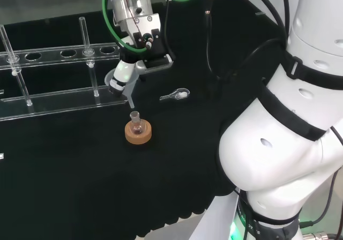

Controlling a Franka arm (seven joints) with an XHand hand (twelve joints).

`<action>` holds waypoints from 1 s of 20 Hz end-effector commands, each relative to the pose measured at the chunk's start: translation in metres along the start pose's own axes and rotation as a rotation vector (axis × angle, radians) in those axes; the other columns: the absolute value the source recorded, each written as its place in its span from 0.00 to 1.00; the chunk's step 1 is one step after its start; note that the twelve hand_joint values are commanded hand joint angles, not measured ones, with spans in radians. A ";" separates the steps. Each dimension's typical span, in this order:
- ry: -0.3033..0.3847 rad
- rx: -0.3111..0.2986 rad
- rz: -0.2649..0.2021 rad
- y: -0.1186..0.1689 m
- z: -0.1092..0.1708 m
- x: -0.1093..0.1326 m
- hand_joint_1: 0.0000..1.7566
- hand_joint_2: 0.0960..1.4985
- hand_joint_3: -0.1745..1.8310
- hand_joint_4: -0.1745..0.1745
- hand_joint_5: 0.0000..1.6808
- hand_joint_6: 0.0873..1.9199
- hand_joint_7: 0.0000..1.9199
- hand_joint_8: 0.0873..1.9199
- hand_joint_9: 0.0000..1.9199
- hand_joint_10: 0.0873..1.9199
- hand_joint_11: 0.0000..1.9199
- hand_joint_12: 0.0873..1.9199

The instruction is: Place the funnel on the round-bottom flask.

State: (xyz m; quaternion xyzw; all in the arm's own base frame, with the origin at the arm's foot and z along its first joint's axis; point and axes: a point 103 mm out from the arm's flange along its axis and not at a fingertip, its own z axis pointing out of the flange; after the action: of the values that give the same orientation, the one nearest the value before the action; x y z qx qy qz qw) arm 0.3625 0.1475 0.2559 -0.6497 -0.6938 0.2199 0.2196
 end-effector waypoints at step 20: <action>0.037 0.015 0.000 0.004 0.017 -0.007 0.49 0.33 0.51 0.37 0.44 0.47 0.56 0.40 0.53 0.19 0.12 0.74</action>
State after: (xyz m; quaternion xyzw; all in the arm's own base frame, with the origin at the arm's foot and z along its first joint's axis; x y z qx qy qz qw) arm 0.3556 0.1428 0.2413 -0.6526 -0.6867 0.2184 0.2342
